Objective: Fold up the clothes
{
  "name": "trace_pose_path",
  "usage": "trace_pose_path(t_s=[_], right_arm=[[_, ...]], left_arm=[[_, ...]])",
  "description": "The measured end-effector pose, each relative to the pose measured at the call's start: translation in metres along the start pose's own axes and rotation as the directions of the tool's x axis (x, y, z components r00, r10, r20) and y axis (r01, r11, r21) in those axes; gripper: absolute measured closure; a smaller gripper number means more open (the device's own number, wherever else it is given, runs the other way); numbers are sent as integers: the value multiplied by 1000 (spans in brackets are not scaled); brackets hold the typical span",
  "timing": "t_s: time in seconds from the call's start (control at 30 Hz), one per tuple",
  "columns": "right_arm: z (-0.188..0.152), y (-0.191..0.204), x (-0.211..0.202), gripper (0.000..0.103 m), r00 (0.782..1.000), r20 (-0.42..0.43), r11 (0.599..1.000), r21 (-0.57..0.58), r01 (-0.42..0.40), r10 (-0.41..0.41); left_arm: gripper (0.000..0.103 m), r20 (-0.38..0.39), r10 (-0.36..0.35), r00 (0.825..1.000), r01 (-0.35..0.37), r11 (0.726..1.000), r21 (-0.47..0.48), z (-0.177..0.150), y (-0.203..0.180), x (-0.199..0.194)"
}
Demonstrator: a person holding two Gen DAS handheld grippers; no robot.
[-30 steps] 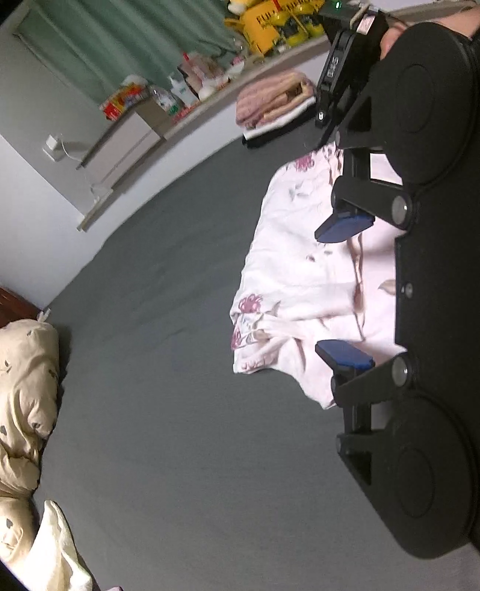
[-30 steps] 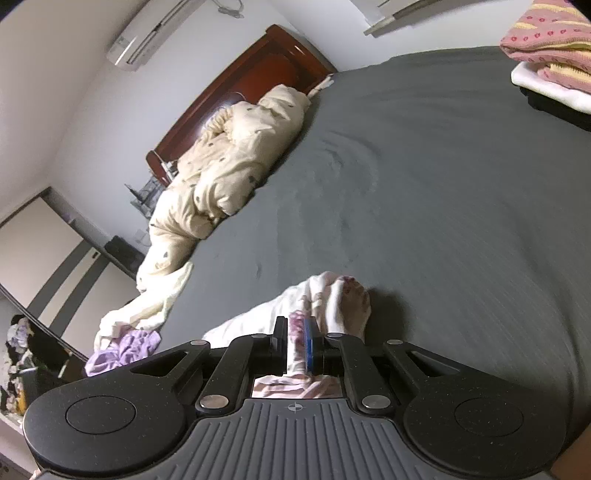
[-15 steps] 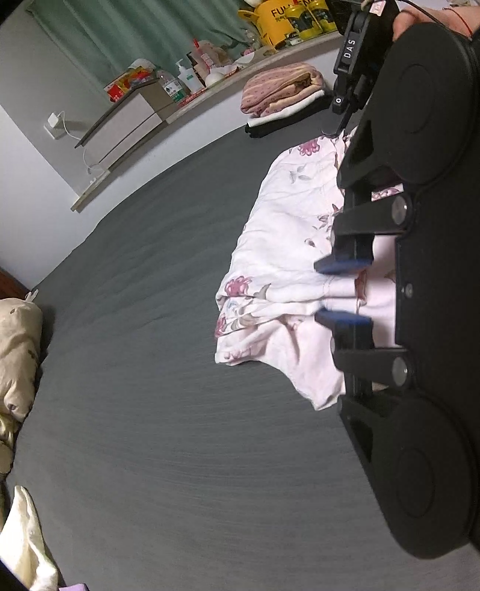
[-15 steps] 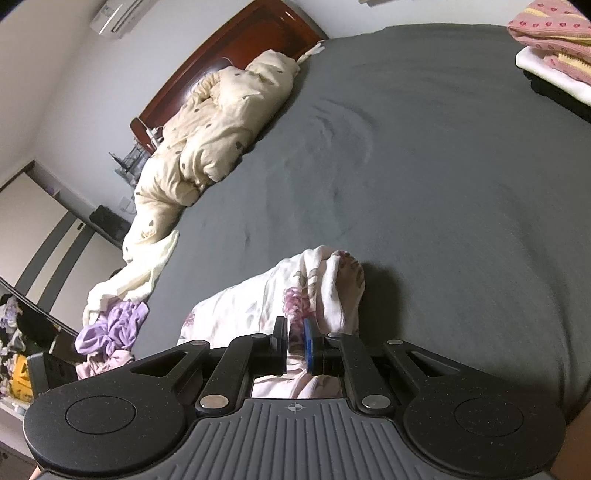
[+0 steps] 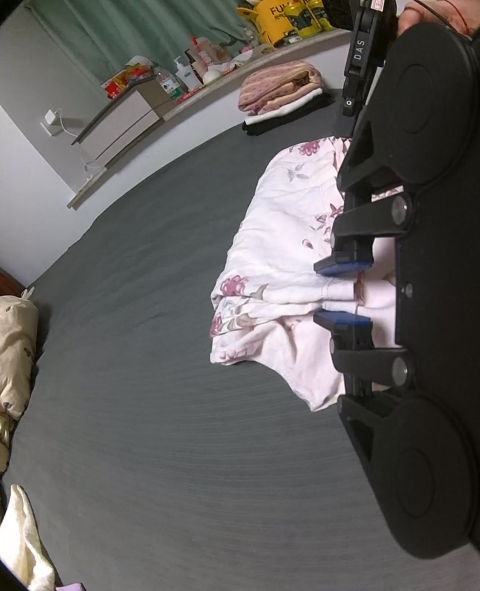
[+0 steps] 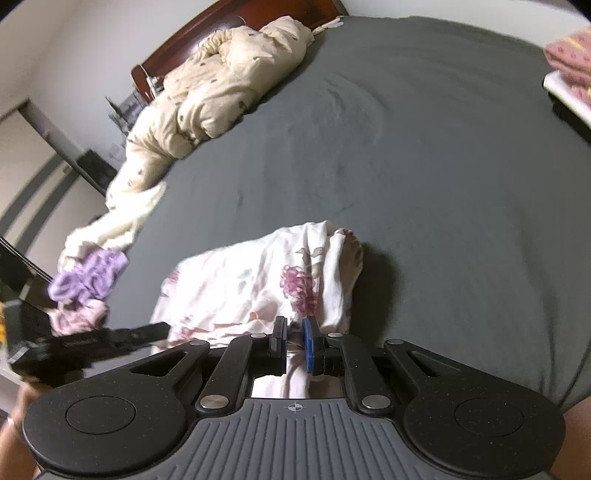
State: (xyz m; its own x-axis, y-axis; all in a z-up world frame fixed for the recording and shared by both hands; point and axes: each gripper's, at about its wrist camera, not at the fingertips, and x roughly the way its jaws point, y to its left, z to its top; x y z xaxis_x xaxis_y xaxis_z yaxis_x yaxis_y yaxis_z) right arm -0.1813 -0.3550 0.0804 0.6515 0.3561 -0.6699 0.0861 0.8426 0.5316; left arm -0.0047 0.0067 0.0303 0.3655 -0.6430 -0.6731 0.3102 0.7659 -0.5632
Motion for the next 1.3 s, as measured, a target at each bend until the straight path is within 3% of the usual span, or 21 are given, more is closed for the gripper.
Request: trace_pose_path(t_s=[0.13,0.37,0.4,0.43,0.47,0.5,0.6,0.7,1.03,1.13,1.17,1.3], right_arm=[[-8,9,6,94,998,3,994,-93,64,-64],[-8,10,7,94,998,0,997,-53,61,-61],[-8,10,7,87,999,-1,997,-48,53,-53],[-7,10,5,72,999,1,998,-40,39,-39],[-6,10,2,28,1000,9,999,-26,21,-21],[-6,10,-1,5,1000,19,1000,-14,4,-4],[-5,14,-13,5,997,81,1000,-30,-9,11],[-1,10,-22,5,990,118,997,2,-78,77],[17,-4,-9,7,985,61,982,86,-168,163],[19,-7,-2,27,991,39,986,96,-134,131],[19,-9,1,40,991,30,986,102,-134,132],[16,-12,13,44,994,-8,988,107,-111,113]], left_arm=[[75,3,4,1000,-4,1000,12,-2,-2,0],[72,1,26,1000,-26,999,21,-3,-3,2],[72,2,28,1000,-28,999,21,-4,-4,2],[72,4,30,1000,-30,999,23,-4,-5,3],[72,6,32,999,-32,999,26,-5,-5,3],[72,8,32,999,-33,999,28,-5,-5,3],[72,11,34,999,-35,999,33,-5,-6,2],[72,16,25,1000,-25,999,23,-3,-5,-1],[74,26,8,1000,-9,999,47,3,-8,-4],[79,27,7,1000,-8,999,35,3,-7,-3],[81,25,7,1000,-8,999,32,3,-6,-3],[90,15,12,1000,-12,999,39,3,-5,0]])
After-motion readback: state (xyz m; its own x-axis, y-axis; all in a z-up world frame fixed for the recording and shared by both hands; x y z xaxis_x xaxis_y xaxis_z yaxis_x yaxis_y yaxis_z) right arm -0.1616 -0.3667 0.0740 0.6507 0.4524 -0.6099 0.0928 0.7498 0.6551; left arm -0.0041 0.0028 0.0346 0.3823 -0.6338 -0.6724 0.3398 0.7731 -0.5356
